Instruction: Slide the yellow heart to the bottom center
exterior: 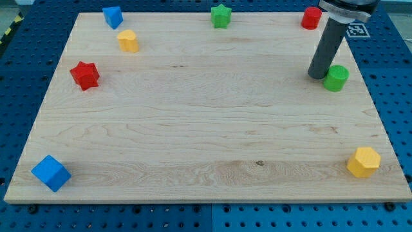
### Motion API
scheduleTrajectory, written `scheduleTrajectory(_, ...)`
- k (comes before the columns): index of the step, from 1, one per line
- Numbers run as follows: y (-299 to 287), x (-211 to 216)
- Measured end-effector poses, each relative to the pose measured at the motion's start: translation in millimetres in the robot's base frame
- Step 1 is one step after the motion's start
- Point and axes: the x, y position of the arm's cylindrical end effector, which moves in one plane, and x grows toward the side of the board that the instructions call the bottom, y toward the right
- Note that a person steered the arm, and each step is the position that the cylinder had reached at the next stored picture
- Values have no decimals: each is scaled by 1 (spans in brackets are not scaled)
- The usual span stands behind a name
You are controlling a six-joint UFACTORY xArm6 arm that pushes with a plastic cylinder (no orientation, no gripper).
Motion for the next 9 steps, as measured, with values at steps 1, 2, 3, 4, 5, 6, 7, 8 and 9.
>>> scheduleTrajectory(1,-40,-2)
scheduleTrajectory(2,-124,-15)
scheduleTrajectory(3,-214,-35)
scheduleTrajectory(4,-303,-52)
scheduleTrajectory(5,-381,-58)
scheduleTrajectory(6,-396,-58)
scheduleTrajectory(7,-425,-90)
scheduleTrajectory(8,-439,-130)
scheduleTrajectory(9,-429,-130)
